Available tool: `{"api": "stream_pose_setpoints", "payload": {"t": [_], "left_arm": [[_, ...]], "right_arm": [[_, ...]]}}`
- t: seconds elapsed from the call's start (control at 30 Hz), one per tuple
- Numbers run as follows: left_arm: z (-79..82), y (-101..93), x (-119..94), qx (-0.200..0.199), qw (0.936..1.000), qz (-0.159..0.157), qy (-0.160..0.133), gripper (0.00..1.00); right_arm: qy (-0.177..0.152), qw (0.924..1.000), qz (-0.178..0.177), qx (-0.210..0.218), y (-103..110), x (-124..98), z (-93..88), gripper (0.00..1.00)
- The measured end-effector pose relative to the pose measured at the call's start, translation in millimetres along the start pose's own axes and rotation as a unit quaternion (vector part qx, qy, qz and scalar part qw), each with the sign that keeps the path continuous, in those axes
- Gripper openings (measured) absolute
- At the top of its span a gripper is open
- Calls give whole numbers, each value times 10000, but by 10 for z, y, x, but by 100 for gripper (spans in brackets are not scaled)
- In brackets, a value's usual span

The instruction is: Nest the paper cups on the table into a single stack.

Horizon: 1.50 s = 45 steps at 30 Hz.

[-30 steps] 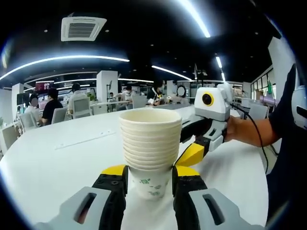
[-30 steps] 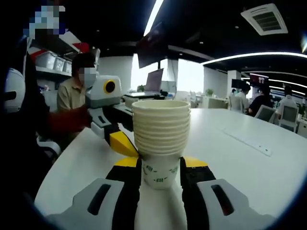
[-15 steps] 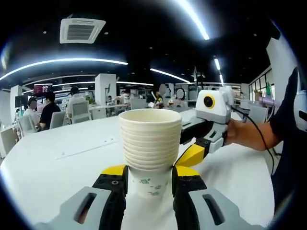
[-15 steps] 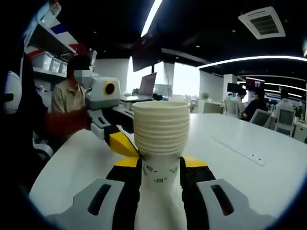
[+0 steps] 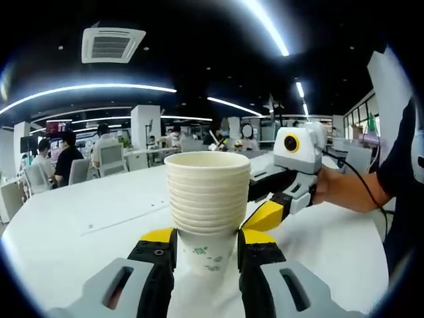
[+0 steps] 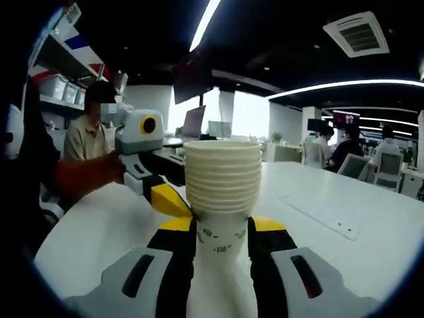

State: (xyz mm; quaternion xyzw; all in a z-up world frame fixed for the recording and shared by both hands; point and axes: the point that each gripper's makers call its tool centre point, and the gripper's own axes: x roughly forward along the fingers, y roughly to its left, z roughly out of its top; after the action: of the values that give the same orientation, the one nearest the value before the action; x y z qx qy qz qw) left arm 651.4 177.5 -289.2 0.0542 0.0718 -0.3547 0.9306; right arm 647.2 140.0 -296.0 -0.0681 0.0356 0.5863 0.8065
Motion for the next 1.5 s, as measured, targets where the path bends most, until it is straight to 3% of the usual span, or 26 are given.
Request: {"api": "stream_pose_setpoints", "payload": {"t": [0.37, 0.57, 0.8, 1.5], "left_arm": [[-30, 170, 190, 21, 10000, -21, 51, 38], [-27, 294, 301, -96, 9999, 0, -41, 38], [-130, 318, 436, -53, 10000, 21, 45, 38], [-289, 417, 399, -214, 9997, 135, -57, 38]], "right_arm": [[8, 9999, -101, 98, -255, 101, -57, 32], [-149, 9995, -222, 192, -399, 165, -64, 31], [-168, 9988, -342, 312, -519, 196, -200, 30], [-315, 9981, -391, 360, -499, 322, -308, 29]]}}
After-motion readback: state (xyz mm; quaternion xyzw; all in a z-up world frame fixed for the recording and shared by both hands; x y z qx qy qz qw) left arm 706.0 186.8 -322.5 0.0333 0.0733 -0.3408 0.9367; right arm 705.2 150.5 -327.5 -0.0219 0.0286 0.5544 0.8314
